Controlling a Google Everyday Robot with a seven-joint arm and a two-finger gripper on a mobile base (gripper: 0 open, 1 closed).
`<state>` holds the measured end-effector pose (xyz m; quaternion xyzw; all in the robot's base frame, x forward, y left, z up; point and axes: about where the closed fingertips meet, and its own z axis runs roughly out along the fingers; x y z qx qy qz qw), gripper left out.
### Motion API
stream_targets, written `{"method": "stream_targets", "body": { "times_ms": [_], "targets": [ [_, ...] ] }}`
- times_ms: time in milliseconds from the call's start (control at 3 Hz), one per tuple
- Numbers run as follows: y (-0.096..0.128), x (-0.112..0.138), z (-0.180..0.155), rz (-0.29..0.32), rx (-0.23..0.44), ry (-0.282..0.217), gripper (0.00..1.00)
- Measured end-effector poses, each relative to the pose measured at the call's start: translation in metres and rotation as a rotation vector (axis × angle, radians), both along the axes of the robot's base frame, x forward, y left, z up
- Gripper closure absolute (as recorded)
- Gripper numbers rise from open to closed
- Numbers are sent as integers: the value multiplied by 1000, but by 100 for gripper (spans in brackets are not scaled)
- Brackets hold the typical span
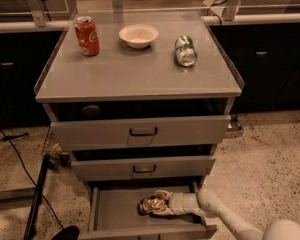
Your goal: Place orange can into bottom drawer
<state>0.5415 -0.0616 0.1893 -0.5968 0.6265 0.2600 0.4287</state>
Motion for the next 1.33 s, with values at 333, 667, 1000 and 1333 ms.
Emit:
{"method": "stream_targets", "body": {
  "times_ms": [333, 667, 1000, 1333],
  "targets": [
    [1, 15, -22, -14, 25, 21, 100],
    [2, 23, -34, -19, 36, 38, 100],
    [6, 29, -55, -19, 69, 89, 100],
    [6, 30, -59, -17, 78, 97, 100]
  ]
}}
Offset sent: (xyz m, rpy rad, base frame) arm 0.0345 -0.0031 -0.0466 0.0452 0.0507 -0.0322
